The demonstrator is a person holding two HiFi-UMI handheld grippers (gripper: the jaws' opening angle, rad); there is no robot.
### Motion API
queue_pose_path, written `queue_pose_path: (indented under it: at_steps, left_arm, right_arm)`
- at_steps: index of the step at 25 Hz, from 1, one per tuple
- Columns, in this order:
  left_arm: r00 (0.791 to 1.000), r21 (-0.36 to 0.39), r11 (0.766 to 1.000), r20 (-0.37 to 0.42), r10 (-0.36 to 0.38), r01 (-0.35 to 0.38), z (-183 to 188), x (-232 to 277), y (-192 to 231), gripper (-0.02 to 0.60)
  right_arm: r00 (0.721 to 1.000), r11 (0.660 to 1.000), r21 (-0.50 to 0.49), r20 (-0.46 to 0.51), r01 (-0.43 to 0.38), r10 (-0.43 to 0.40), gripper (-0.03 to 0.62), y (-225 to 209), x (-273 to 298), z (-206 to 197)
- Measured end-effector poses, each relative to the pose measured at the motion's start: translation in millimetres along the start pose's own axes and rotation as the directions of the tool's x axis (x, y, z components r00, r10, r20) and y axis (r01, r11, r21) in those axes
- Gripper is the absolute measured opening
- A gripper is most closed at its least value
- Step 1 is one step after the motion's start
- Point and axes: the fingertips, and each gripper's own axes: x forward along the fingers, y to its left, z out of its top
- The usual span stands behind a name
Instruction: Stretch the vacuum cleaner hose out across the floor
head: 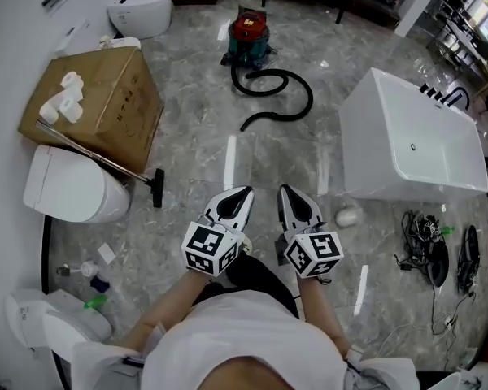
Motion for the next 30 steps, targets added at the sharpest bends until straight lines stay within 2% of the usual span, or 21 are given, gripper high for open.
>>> queue_pose_path:
  at_steps: [9, 19, 30]
  left_arm:
    - [0.999, 0.001, 1.000, 0.028, 0.030, -0.030, 23, 66, 36, 0.000]
    - [0.999, -0.040, 0.998, 0.006, 0.052, -0.052, 16, 84, 59, 0.000]
    - [0.999, -0.033, 0.998, -0.008, 0.044, -0.044, 24, 125, 89, 0.000]
  right_arm:
    - [0.999, 0.999, -0.022, -0.008, -0.042, 0.042, 0.011, -42, 64, 20]
    - [0.999, 0.999, -0.016, -0.035, -0.042, 0.041, 0.011, -56, 86, 17]
    - [0.999, 1.000, 0.007, -0.038, -0.021, 0.021, 0.011, -87, 123, 16]
